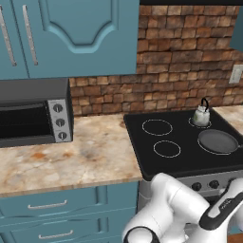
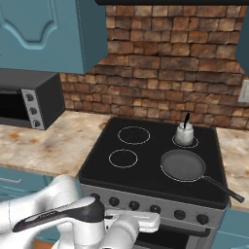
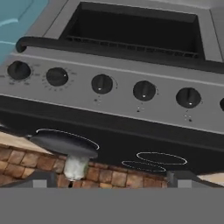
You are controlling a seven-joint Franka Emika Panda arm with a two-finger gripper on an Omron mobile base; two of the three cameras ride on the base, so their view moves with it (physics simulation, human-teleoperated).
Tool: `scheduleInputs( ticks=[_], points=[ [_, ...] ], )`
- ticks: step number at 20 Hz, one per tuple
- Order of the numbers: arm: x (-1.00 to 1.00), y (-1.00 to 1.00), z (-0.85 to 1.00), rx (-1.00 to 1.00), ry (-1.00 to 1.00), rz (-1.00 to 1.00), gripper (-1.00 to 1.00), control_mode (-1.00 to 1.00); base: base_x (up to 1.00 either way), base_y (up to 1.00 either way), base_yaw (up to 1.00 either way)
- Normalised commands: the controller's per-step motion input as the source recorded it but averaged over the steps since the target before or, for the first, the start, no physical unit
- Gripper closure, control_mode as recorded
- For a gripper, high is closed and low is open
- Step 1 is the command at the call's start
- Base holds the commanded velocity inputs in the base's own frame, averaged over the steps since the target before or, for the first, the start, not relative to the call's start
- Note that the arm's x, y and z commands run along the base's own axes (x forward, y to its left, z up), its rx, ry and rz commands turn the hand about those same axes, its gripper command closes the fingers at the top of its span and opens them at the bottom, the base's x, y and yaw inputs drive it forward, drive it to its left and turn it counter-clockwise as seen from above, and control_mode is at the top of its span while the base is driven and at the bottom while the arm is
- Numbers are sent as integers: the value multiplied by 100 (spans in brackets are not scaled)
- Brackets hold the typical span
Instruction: Pick the pan from the cabinet and place it on the stove. Then turn on the stove burner for the pan.
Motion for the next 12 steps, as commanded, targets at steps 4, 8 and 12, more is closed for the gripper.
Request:
scheduleInputs(
  ticks=[4,8,12],
  points=[
    [4,0,-31,3,-10,0,-100,-100,0,0,0],
    [13,-2,-33,0,-10,0,-100,-100,0,0,0],
    [14,-7,-13,0,-14,0,-100,-100,0,0,0]
  ],
)
